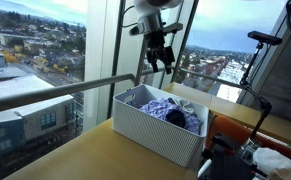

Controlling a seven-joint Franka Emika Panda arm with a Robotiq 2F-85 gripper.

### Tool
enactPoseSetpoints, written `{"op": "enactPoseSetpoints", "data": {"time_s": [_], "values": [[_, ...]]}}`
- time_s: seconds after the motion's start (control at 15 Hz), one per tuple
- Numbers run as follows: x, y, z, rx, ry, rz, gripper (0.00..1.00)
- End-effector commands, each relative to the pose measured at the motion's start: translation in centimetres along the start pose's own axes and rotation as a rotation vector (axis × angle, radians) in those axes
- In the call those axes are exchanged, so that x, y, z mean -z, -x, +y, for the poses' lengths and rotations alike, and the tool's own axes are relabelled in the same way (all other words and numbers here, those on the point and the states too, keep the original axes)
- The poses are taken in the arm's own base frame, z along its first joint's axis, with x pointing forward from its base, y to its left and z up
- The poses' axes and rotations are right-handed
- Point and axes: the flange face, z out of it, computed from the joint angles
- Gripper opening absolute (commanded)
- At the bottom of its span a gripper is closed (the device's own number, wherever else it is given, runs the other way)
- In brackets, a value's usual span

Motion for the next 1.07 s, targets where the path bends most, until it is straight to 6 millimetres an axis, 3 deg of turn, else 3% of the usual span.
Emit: {"op": "enactPoseSetpoints", "data": {"time_s": [0.0, 0.13, 0.33, 0.53, 0.73, 1.0], "values": [[3.6, -1.7, 2.4, 0.045, 0.190, 0.071, 1.00], [4.0, -4.6, 3.4, 0.076, 0.295, 0.132, 1.00], [1.7, -10.2, 4.0, 0.129, 0.375, 0.178, 1.00], [-0.8, -13.7, 4.1, 0.177, 0.387, 0.180, 1.00], [-1.5, -14.4, 4.0, 0.201, 0.386, 0.153, 1.00], [-0.5, -13.0, 4.3, 0.245, 0.409, 0.098, 1.00]]}}
